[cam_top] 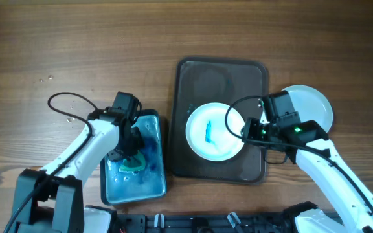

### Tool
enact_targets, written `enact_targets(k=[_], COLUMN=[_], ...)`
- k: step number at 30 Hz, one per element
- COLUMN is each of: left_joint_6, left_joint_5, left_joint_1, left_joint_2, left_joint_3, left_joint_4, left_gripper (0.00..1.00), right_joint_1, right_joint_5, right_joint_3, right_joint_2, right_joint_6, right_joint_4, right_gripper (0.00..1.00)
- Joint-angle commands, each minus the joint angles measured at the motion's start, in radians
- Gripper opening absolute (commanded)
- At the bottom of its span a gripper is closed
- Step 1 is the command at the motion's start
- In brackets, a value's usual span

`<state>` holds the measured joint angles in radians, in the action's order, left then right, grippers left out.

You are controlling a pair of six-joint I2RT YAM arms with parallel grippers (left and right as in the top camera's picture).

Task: Clean dirty plates on tray and stack at the side
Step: 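Grasp and dip the sponge in the basin water with the left gripper, then scrub the held plate with the sponge in the left gripper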

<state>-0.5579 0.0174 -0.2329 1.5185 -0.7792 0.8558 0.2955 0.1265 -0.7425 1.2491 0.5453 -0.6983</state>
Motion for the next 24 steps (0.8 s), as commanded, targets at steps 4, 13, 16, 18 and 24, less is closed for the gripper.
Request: enact_targets(k=[4,13,16,18,24], left_joint_6=[0.085,0.155,0.155,0.155,0.134], left_joint_5=[-0.005,-0.039,-0.076,-0.12,-0.185], left_joint_1=[0.005,-0.043,-0.069,-0.091,-0.188], left_joint_2=[-0.028,-0.032,-0.032,-0.032,-0.031], left_joint_3=[-0.229,-0.44,-0.441,-0.441,-0.438], left_joint_4=[0.174,0.29,0.27,0.249,0.1], left_gripper=[0.04,0.03,0.04,0.04,0.04], right_joint_1=[-0.072,-0.074,-0.073,-0.073,-0.073], right_joint_5=[-0.004,0.061,0.097,0.127,0.148], right_joint_3=[-0.018,0.016,0.023,0.023,0.023], right_joint_2=[-0.011,0.08,0.15,0.207,0.354], right_joint_6=[-0.071,-0.247,-0.251,-0.254,-0.246], right_joint_4=[0.01,0.087,0.132,0.173,0.259], right_gripper=[0.54,0.5,0.43,0.33,0.11])
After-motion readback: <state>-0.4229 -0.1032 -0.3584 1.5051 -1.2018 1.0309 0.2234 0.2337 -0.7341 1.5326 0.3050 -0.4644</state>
